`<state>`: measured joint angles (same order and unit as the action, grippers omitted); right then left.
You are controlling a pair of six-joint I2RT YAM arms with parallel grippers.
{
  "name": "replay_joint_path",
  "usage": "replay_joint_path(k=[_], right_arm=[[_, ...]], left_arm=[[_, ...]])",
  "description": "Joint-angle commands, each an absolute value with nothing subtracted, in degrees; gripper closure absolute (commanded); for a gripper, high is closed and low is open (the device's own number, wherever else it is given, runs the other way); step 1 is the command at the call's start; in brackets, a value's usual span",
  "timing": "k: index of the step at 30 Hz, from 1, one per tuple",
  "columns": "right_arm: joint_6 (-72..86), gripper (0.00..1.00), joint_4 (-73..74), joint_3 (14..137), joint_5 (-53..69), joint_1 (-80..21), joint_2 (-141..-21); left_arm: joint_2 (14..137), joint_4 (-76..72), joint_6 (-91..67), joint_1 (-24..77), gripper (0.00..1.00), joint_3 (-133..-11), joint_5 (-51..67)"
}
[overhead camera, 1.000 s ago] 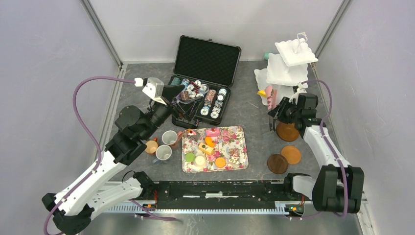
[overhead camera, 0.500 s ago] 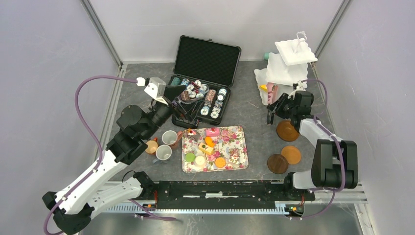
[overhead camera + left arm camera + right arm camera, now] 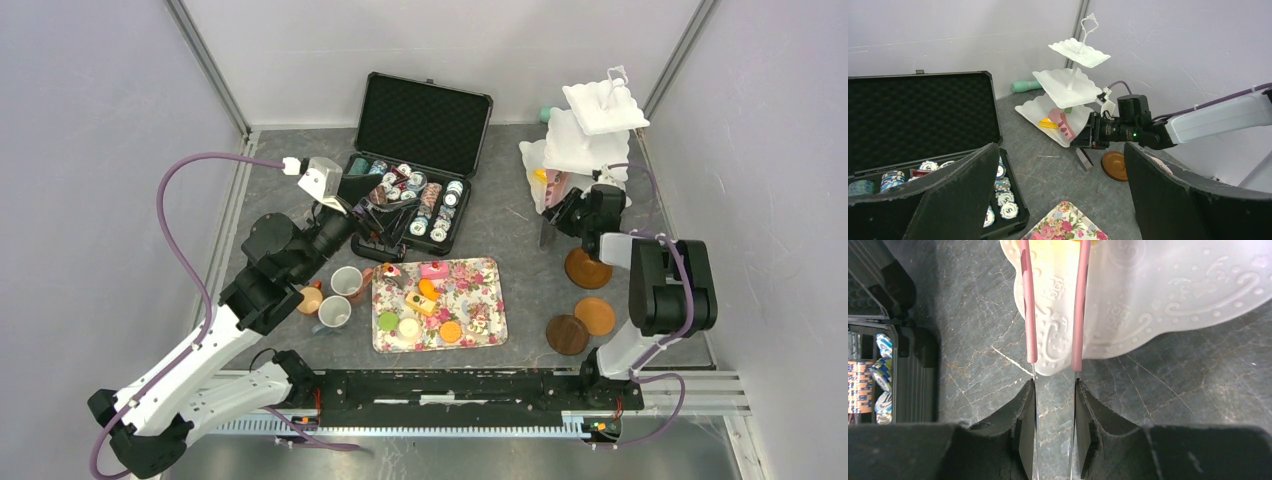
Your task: Serve the afternoon tea
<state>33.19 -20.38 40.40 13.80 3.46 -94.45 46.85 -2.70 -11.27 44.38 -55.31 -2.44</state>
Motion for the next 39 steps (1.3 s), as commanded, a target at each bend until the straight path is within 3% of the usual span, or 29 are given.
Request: replay_joint_path(k=[1,11,20,39], right_arm=[[32.9,0.75,-27.3,44.8,10.5,2.4,-96.5],[32.9,0.69,-28.7,48.8,9.0,2.2,-101.6],[32.7,0.54,-27.9,51.4,9.0,2.2,-103.7],[31.2,0.45,-25.1,49.1,7.9,2.2,-99.9]], left_arm=[[46.8,-4.6,-11.0,44.7,0.00,-55.6,-1.4],[46.5,-4.5,-10.5,44.6,0.00,-55.6,-2.0],[46.5,-4.3,-10.0,44.6,0.00,-55.7,-2.5],[46.0,-4.2,-9.9,44.6,0.00,-55.7,-2.5]])
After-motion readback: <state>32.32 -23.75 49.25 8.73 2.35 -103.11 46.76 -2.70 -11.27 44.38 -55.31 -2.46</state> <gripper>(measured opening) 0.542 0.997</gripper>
